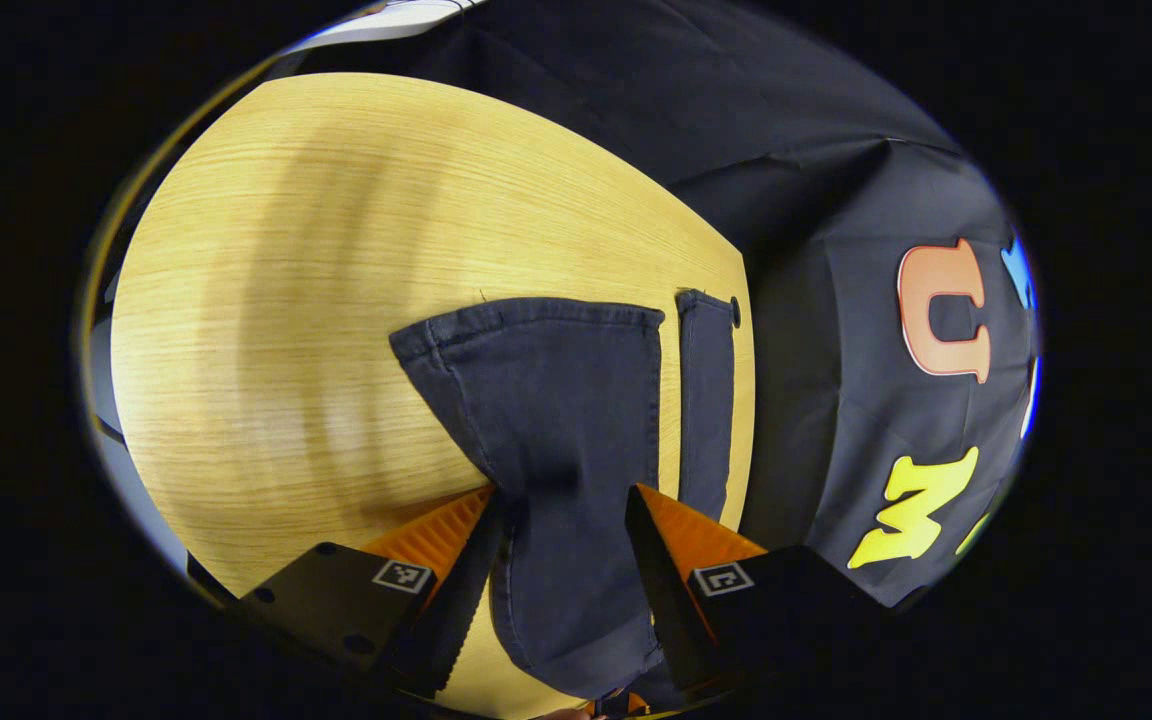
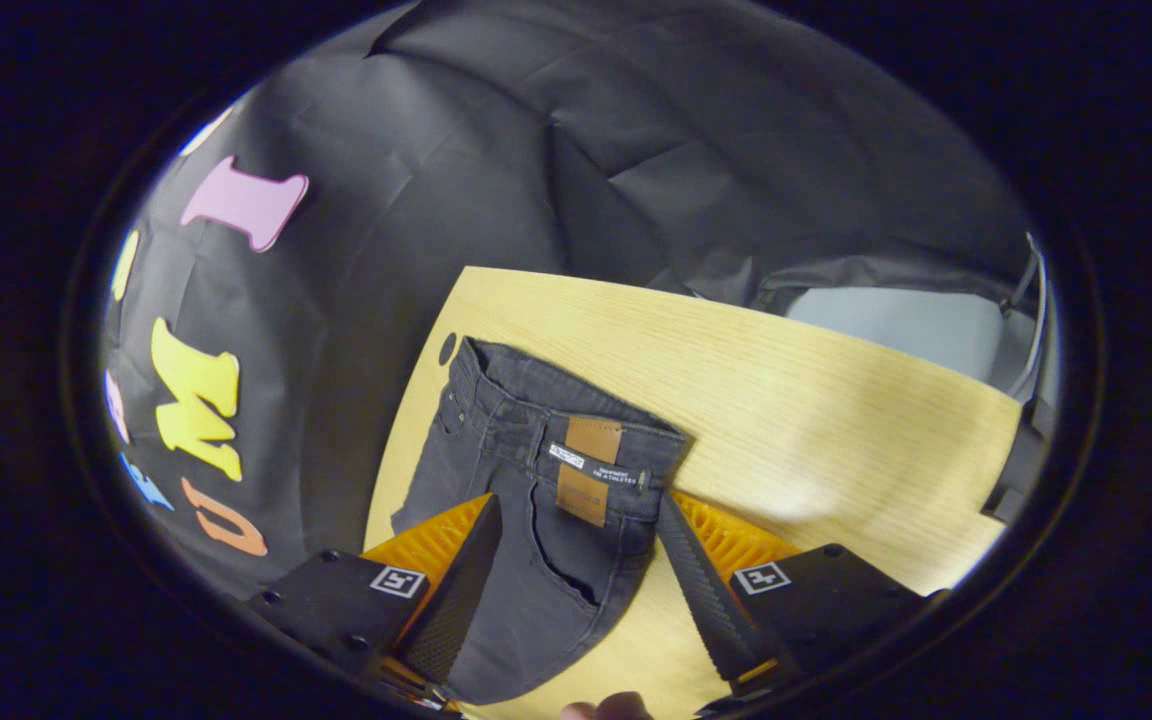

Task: Grasp the waist and the cuffs of the jeans and fold them to make the two legs overlap; first hold the waist and fold one-third of the jeans toward the cuffs, then hold the cuffs and fold the remaining one-third in the same direction to finish folding.

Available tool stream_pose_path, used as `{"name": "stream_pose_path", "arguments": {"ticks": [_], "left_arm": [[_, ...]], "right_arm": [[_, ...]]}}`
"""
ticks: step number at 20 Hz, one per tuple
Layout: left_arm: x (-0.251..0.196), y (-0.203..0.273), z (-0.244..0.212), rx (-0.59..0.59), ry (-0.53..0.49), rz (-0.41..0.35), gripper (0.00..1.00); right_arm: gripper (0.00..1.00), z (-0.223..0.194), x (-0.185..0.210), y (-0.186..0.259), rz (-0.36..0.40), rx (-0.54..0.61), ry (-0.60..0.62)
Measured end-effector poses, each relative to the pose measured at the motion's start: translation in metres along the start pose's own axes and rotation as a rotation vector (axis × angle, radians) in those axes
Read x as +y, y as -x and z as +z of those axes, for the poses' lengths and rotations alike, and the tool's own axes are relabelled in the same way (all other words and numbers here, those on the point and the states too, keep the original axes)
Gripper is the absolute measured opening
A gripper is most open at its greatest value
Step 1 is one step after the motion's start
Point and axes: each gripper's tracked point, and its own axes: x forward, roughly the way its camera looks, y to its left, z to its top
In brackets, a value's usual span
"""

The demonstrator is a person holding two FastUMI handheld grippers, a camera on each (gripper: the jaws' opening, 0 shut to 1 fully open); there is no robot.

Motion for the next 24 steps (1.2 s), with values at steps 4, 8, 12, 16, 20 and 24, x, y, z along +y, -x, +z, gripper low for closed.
{"name": "stream_pose_path", "arguments": {"ticks": [4,8,12,16,20,24], "left_arm": [[-0.003,-0.007,-0.006,0.04,0.003,-0.004,0.66],[0.002,-0.027,-0.009,0.059,0.024,0.034,0.29],[-0.002,-0.022,-0.011,0.068,-0.011,0.032,0.1],[-0.007,-0.011,-0.005,0.049,-0.049,0.033,0.05],[-0.017,0.013,0.0,0.034,-0.127,0.053,0.04],[-0.045,0.027,0.001,0.038,-0.23,0.047,0.04]], "right_arm": [[0.96,-0.004,0.004,-0.013,-0.053,0.019,0.009],[0.61,-0.002,-0.013,-0.018,-0.136,0.011,-0.025],[0.28,-0.003,-0.017,-0.021,-0.135,0.018,-0.113],[0.06,-0.002,-0.007,-0.012,-0.128,0.023,-0.096],[0.06,-0.002,0.02,0.006,-0.09,0.017,-0.069],[0.01,-0.002,0.043,0.017,-0.064,0.007,-0.046]]}}
